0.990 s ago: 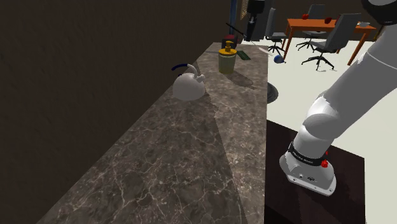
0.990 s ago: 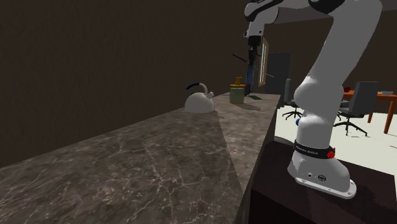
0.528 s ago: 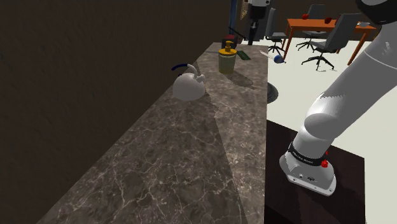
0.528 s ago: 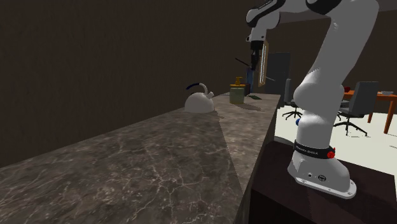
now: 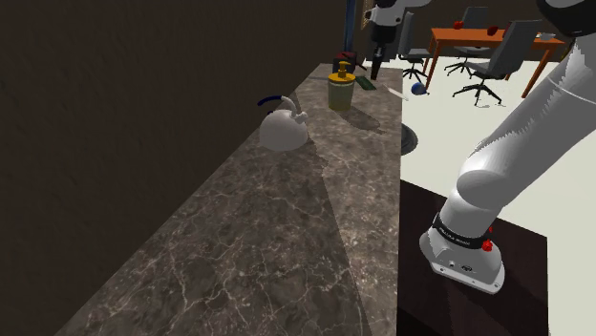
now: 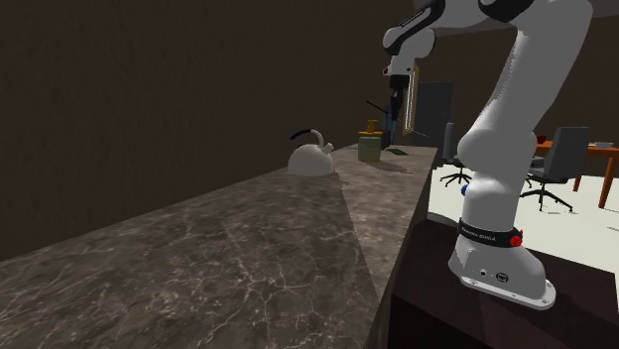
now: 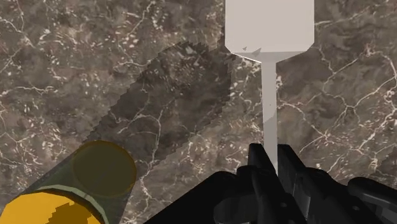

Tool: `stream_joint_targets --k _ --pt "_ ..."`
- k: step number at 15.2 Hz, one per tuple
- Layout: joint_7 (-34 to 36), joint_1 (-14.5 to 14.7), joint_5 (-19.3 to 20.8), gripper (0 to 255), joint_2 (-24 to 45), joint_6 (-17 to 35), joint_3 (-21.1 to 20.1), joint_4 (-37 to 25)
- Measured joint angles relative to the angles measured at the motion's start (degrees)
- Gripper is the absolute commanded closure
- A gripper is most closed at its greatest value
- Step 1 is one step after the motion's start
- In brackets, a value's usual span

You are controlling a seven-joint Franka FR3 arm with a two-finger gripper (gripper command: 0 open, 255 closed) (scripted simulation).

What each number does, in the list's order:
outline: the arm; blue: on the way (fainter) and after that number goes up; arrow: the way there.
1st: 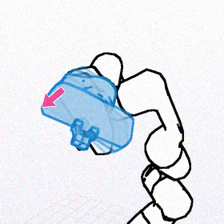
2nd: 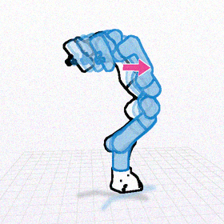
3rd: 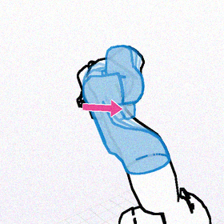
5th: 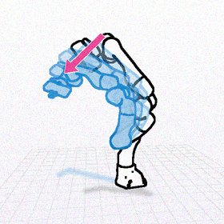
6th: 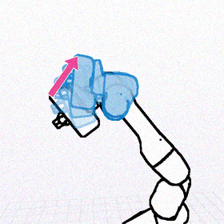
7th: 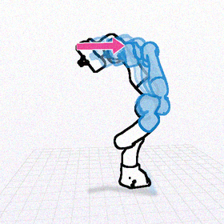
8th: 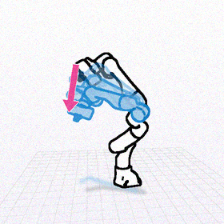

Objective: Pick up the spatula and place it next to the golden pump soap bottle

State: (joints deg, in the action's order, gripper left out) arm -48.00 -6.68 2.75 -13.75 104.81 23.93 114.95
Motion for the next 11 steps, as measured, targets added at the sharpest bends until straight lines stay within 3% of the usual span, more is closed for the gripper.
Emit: stream_joint_targets --k 11 --pt "-0.6 -0.2 -0.2 255 1.1 8.5 0.6 7.5"
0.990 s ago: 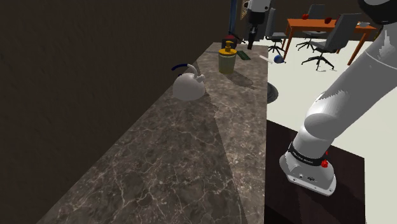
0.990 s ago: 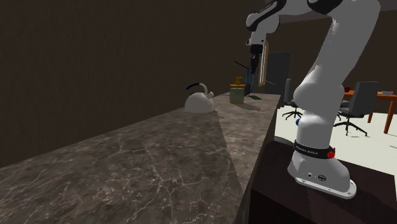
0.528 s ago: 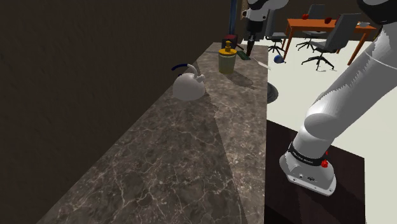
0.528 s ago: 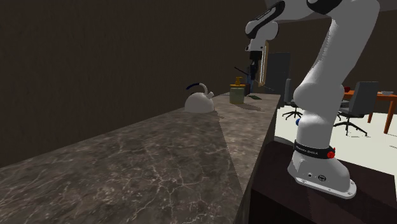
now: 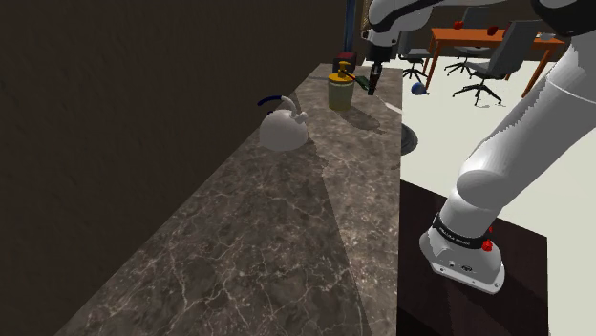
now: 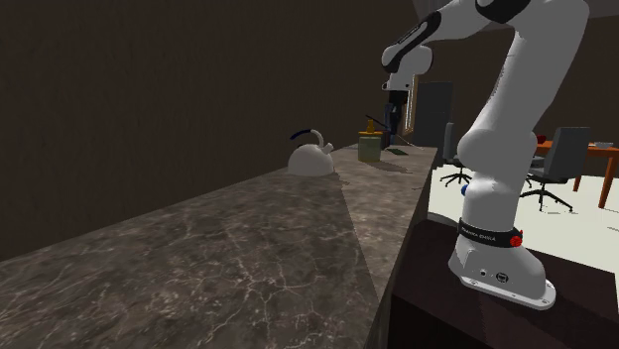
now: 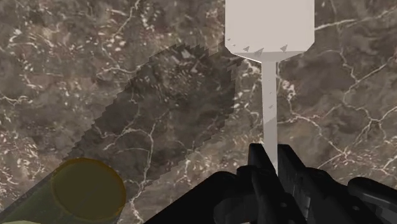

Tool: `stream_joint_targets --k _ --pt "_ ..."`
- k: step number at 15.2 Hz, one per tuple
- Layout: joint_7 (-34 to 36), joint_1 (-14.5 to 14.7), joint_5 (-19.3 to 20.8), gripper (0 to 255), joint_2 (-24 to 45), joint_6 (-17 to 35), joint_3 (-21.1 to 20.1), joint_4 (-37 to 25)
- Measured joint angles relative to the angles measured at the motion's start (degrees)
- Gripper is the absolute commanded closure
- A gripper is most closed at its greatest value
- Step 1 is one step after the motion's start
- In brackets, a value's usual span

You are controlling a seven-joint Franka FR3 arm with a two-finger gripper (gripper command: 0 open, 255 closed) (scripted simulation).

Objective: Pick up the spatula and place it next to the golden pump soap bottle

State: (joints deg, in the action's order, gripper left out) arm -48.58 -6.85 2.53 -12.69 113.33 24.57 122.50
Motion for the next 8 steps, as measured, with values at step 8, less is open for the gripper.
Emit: stream_joint_targets --k 8 --pt "-0.7 0.0 -0.6 255 1.6 6.2 0.5 4.7"
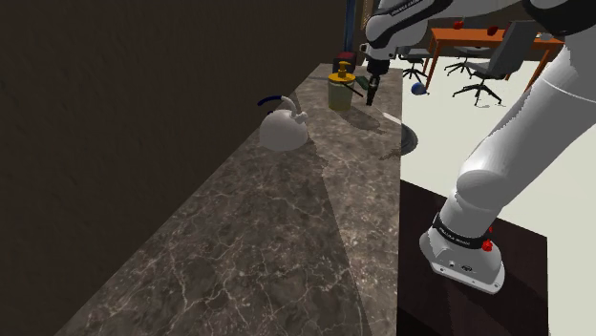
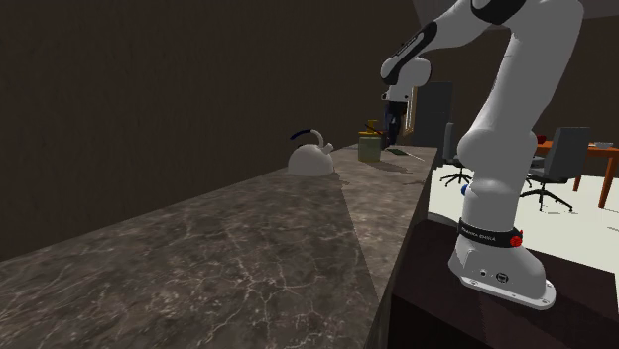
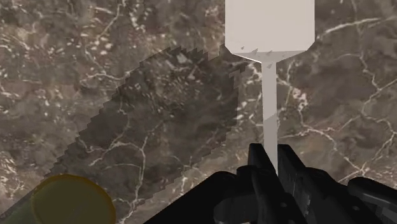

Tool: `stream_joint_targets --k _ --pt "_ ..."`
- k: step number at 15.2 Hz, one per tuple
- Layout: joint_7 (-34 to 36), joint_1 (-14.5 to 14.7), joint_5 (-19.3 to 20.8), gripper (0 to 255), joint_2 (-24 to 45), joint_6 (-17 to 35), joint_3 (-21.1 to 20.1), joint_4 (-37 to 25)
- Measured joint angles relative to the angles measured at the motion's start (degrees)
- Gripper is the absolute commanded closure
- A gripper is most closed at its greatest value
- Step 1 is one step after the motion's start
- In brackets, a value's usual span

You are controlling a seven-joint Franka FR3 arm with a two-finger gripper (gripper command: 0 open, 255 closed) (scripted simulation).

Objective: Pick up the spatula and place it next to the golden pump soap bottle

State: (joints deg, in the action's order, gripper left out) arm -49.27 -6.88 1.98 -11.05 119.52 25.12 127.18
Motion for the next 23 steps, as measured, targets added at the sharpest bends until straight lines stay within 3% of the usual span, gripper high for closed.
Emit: stream_joint_targets --k 18,23 --pt "-3.5 0.4 -4.0 255 7.5 14.5 1.3 7.7" --pt "-3.7 0.4 -4.2 255 7.8 15.3 1.3 8.2"
